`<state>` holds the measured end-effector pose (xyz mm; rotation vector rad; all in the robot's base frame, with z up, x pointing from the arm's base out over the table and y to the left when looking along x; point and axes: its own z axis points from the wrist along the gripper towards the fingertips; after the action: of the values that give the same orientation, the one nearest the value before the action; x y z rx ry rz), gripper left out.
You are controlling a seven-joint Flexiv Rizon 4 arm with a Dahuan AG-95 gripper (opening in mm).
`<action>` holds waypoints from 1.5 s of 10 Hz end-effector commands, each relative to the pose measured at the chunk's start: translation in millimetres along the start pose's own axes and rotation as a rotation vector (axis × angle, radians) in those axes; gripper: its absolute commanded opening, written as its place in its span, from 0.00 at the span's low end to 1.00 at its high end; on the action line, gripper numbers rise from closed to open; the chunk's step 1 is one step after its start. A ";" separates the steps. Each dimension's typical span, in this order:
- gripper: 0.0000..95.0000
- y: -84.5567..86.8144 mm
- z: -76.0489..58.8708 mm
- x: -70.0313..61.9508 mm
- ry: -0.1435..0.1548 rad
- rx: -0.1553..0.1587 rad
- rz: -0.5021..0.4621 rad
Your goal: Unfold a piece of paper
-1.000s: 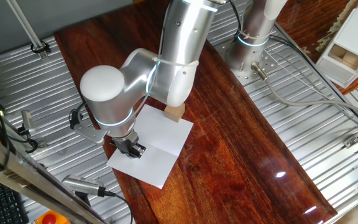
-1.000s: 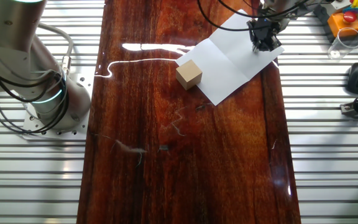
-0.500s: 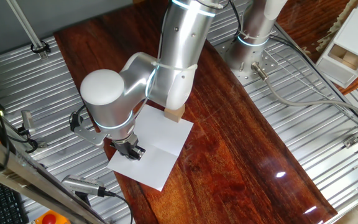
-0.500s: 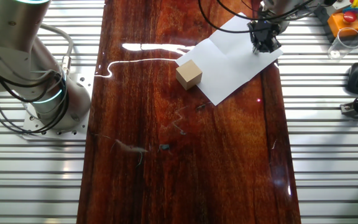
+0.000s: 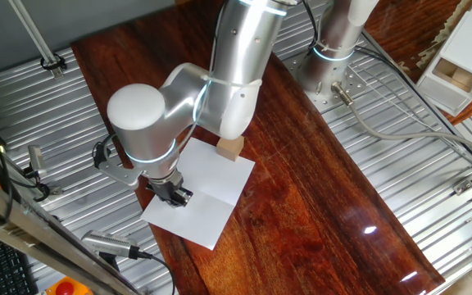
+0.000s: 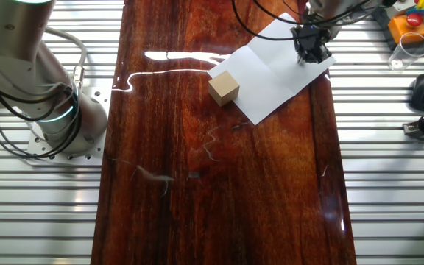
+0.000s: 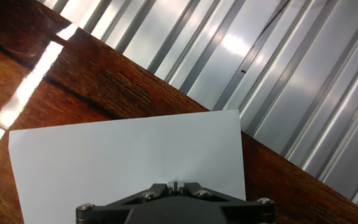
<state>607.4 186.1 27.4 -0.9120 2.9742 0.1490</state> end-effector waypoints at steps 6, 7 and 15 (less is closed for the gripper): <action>0.00 1.0 -0.6 0.5 0.008 0.032 0.207; 0.00 1.0 -0.6 0.5 0.007 0.033 0.217; 0.00 -42.8 -6.0 23.5 0.023 0.017 0.105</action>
<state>610.3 148.0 27.9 -0.7077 3.0452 0.1086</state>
